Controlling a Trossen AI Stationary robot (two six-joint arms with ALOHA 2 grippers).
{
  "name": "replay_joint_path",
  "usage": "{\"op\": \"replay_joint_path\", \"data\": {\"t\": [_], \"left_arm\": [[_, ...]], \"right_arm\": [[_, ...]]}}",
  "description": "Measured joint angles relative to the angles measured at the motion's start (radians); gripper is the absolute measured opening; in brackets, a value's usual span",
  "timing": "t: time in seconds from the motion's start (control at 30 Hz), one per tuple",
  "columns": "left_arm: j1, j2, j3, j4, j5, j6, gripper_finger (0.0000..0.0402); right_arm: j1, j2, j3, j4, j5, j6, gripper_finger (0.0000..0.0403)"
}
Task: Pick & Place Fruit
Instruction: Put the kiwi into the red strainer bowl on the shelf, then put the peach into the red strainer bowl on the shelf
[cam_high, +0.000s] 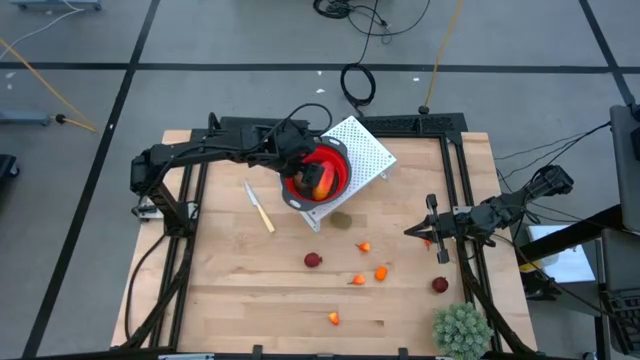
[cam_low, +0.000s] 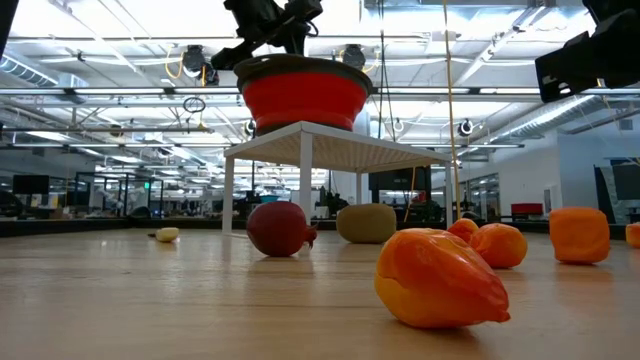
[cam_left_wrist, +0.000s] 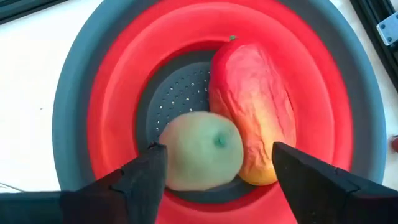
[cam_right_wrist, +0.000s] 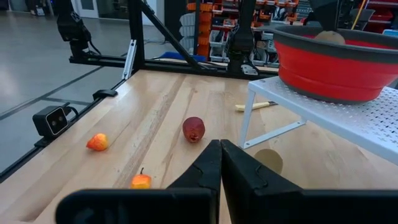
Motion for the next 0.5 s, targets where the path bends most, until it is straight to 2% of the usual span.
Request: {"op": "replay_joint_path", "data": {"t": [0.23, 0.33, 0.5], "left_arm": [[0.018, -0.011, 0.0, -0.003, 0.031, -0.024, 0.0311], [0.036, -0.044, 0.001, -0.003, 0.063, -0.055, 0.0303], [0.015, -0.117, 0.002, -0.003, 0.036, -0.082, 0.0274]], "right_arm": [[0.0, 0.0, 0.0, 0.0, 0.0, -0.003, 0.0004], [0.0, 0.0, 0.0, 0.0, 0.0, -0.004, 0.0004], [0.0, 0.0, 0.0, 0.0, 0.0, -0.013, 0.0004]]}}
